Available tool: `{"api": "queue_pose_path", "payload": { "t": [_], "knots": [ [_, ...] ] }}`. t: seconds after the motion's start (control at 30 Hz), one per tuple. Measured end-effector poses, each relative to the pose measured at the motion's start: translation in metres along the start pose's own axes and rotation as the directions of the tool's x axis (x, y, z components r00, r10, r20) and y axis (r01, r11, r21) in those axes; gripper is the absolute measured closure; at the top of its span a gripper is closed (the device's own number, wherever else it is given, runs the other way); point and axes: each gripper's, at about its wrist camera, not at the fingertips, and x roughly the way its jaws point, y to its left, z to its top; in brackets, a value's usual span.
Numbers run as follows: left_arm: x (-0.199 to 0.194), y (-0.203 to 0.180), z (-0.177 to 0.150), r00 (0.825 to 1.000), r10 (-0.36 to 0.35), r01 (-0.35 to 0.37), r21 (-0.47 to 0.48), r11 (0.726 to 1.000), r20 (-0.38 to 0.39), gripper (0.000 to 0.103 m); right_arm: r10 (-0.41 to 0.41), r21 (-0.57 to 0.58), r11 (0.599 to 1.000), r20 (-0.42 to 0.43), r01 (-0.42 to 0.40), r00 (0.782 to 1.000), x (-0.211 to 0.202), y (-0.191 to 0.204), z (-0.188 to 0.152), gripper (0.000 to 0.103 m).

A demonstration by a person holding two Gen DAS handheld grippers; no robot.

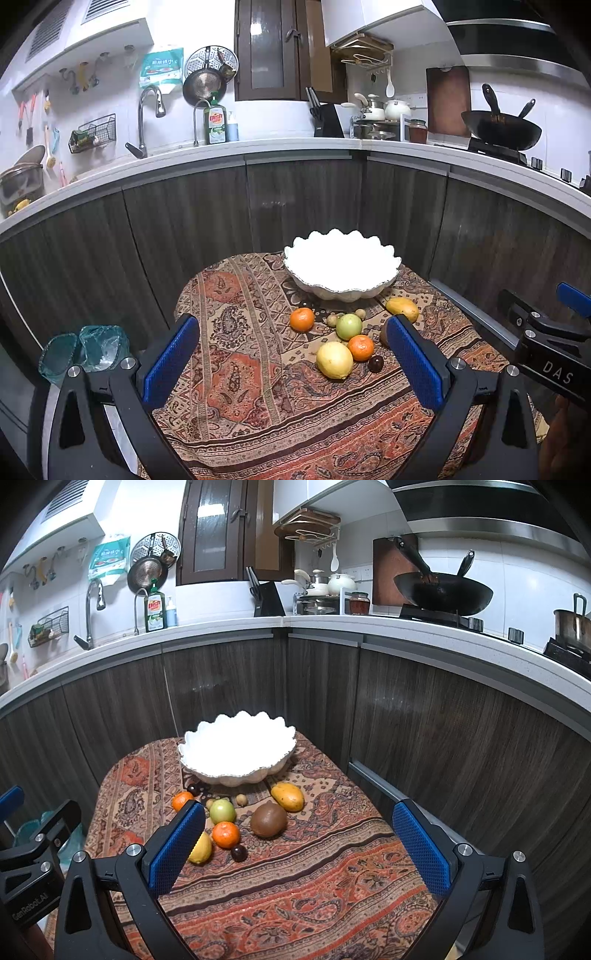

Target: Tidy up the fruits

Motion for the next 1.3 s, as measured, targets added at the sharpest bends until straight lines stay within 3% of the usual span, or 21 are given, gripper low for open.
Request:
{"api": "queue_pose_path", "payload": {
  "t": [0.3,0.7,1.1,1.3],
  "knots": [
    [0.018,0.000,-0.002,0.999,0.001,0.000,0.013,1.000,-0.045,0.000,0.001,-0.016,1.000,-0.032,-0.001,0.999,0.017,0.003,-0.002,0.000],
    [0.071,-0.013,-0.006,0.986,-0.032,0.038,0.036,0.999,-0.164,0.000,0.019,-0.030,0.999,-0.146,-0.024,0.989,0.069,0.001,-0.008,0.000],
    [0.142,-0.028,-0.019,0.955,-0.030,0.040,0.028,0.999,-0.294,0.000,0.022,-0.103,0.994,-0.231,-0.047,0.973,0.137,0.003,-0.009,0.000],
    [0.177,-0.034,-0.031,0.921,-0.046,0.052,0.004,0.999,-0.388,0.000,0.036,-0.107,0.992,-0.298,-0.071,0.954,0.171,0.005,-0.014,0.000]
  ]
}}
